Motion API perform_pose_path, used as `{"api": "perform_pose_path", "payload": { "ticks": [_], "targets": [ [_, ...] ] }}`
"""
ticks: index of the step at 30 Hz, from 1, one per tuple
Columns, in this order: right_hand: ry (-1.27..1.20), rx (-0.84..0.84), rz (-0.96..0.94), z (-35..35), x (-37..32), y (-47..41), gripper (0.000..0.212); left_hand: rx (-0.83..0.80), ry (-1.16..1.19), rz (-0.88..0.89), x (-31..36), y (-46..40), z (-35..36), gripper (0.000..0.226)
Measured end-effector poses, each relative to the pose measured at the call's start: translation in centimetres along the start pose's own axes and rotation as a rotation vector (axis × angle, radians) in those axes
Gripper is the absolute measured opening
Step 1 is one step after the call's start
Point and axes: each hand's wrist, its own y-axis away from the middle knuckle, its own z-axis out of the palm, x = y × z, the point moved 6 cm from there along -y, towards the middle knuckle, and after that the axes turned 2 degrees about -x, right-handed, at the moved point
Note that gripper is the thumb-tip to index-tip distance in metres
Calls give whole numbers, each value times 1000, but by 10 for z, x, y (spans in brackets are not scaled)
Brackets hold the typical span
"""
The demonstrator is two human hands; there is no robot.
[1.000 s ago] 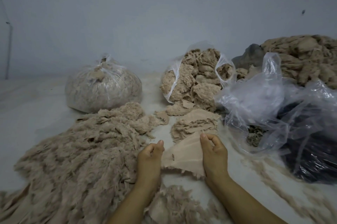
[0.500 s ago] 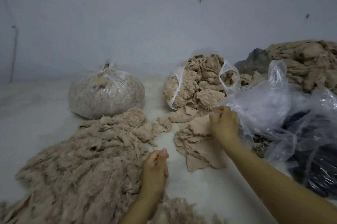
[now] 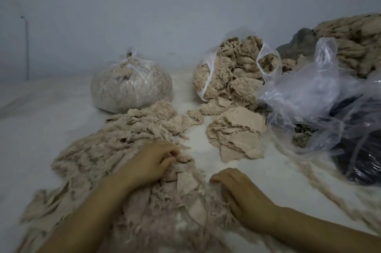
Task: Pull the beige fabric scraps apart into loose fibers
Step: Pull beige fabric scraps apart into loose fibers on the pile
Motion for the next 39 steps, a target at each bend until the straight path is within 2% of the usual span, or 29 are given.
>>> {"api": "perform_pose_path", "payload": {
  "ticks": [3,5,7,8,12,16,19,22,25,27,31,34,37,39],
  "targets": [
    [-117,119,87,-1,-8,-32,31,66,-28,16,-11,22,4,22],
    [-108,19,163,12,-12,-54,37,59,31,-31,-15,29,20,33],
    [-76,-95,219,24,-13,-66,23,25,35,-76,-18,30,39,43],
    [-108,-93,237,24,-11,-66,15,13,29,-87,-20,29,46,45],
    [-319,123,291,3,8,-42,19,34,125,-103,-21,18,51,38],
    [-522,257,443,-10,25,-26,25,85,233,6,-3,4,47,21],
    [-718,320,461,-21,30,-29,25,160,500,-61,4,-2,33,20],
    [-943,375,494,-29,34,-31,24,120,667,-110,7,-8,21,24],
    [-1001,450,544,-32,32,-39,30,43,651,-95,17,-10,13,23],
    [-1040,466,584,-32,26,-47,27,35,632,-99,23,-13,11,21],
    [-1164,329,653,-13,8,-61,36,128,688,-97,29,-21,4,20],
    [-1043,516,798,-20,15,-60,23,156,559,-81,23,-23,4,31],
    [-987,622,818,-32,19,-57,31,114,385,-72,12,-19,14,38],
    [-978,652,827,-34,22,-54,39,155,357,-95,3,-16,14,37]
  ]
}}
